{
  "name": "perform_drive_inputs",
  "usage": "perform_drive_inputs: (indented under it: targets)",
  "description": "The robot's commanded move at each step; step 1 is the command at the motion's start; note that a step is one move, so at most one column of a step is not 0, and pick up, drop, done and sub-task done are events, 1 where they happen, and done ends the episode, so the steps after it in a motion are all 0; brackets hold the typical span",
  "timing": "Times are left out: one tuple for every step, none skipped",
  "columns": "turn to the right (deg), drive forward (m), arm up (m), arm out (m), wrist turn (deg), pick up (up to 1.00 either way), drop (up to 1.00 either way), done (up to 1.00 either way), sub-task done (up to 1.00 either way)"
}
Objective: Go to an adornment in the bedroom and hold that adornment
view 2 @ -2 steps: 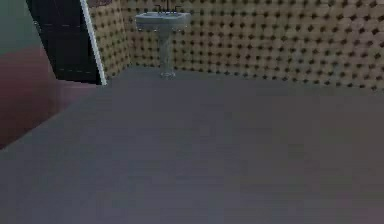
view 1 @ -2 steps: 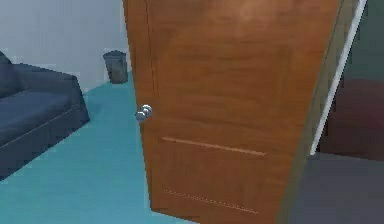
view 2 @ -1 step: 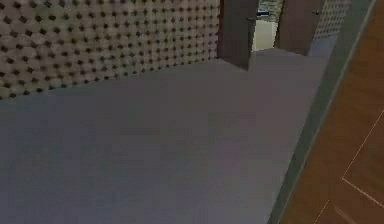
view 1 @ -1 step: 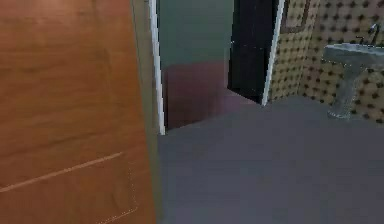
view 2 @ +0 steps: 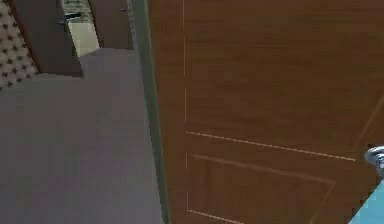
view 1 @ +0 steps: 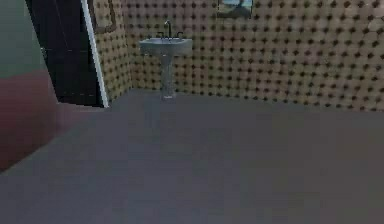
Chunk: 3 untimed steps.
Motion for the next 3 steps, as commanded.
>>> perform_drive_inputs:
  targets:
    - [42.0,0.00,0.00,0.00,0.0,0.00,0.00,0.00,0.00]
    - [0.0,1.00,0.00,0.00,0.0,0.00,0.00,0.00,0.00]
    - [18.0,0.00,0.00,0.00,0.0,0.00,0.00,0.00,0.00]
